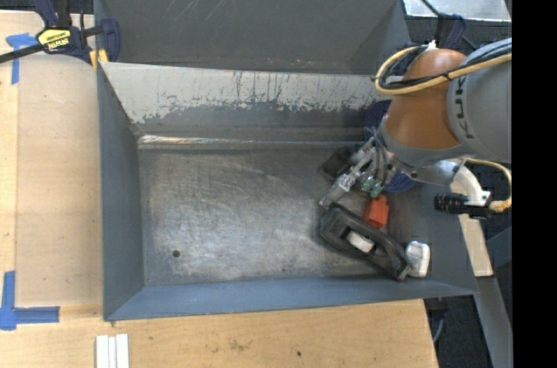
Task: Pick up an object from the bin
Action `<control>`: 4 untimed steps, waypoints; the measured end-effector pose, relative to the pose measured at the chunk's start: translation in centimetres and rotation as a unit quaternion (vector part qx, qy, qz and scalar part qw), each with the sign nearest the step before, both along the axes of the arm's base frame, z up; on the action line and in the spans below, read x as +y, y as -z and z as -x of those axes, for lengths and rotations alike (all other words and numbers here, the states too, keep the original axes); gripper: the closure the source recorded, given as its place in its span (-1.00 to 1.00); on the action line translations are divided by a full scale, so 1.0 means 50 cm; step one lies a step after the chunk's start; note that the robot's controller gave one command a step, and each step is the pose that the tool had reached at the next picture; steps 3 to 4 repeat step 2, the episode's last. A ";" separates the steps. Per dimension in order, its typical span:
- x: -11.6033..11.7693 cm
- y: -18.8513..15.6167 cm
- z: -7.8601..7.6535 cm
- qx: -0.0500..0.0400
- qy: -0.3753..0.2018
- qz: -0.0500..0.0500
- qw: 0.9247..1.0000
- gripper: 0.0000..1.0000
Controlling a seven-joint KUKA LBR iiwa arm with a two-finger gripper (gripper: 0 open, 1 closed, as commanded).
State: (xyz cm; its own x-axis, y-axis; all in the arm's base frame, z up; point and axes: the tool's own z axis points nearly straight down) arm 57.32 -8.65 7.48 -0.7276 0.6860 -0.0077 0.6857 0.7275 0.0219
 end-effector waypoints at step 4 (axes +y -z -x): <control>0.091 -0.336 -0.009 0.004 -0.141 0.008 0.990 1.00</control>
Offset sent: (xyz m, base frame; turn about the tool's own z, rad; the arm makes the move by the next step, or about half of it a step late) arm 0.0000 0.0000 0.0000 0.0000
